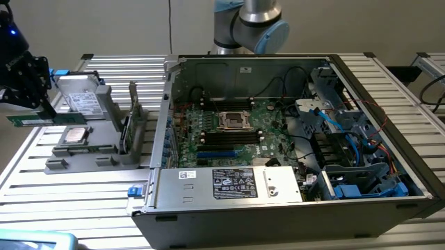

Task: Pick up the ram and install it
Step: 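Pick up the ram and move it above insertion slot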

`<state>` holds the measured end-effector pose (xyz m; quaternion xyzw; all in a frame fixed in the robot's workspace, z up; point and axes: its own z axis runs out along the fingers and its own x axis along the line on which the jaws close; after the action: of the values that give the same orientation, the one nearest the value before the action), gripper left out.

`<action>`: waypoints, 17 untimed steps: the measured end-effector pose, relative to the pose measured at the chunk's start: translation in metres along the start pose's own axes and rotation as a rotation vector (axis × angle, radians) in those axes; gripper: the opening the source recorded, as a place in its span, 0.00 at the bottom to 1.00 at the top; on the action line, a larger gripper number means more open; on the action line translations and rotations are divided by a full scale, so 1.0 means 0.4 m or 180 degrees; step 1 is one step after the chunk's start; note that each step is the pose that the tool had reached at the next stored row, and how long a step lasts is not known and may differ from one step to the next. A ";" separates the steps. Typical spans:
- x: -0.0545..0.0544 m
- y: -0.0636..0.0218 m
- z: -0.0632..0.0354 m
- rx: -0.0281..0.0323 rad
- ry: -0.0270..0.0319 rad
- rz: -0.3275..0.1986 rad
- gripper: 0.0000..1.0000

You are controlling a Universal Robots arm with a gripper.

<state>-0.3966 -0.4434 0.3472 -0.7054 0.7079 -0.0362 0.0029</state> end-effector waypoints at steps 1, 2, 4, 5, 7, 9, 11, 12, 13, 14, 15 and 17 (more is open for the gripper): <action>0.001 -0.003 -0.011 -0.0001 0.0000 0.0001 0.12; 0.001 -0.008 -0.022 -0.0001 0.0000 0.0001 0.12; 0.003 -0.019 -0.045 -0.0003 0.0000 0.0001 0.12; 0.003 -0.025 -0.056 -0.0003 0.0000 0.0001 0.12; 0.005 -0.040 -0.077 -0.0006 0.0000 0.0001 0.12; 0.006 -0.056 -0.099 -0.0010 0.0000 0.0001 0.12; 0.009 -0.077 -0.121 -0.0017 0.0000 0.0000 0.12; 0.010 -0.088 -0.131 -0.0019 -0.0001 0.0001 0.12; 0.011 -0.098 -0.142 -0.0021 -0.0002 0.0000 0.12; 0.013 -0.108 -0.152 -0.0023 -0.0003 0.0001 0.12; 0.014 -0.119 -0.163 -0.0025 -0.0005 0.0001 0.12; 0.016 -0.140 -0.178 -0.0027 -0.0016 0.0001 0.12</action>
<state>-0.3448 -0.4467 0.4216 -0.7054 0.7082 -0.0314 0.0018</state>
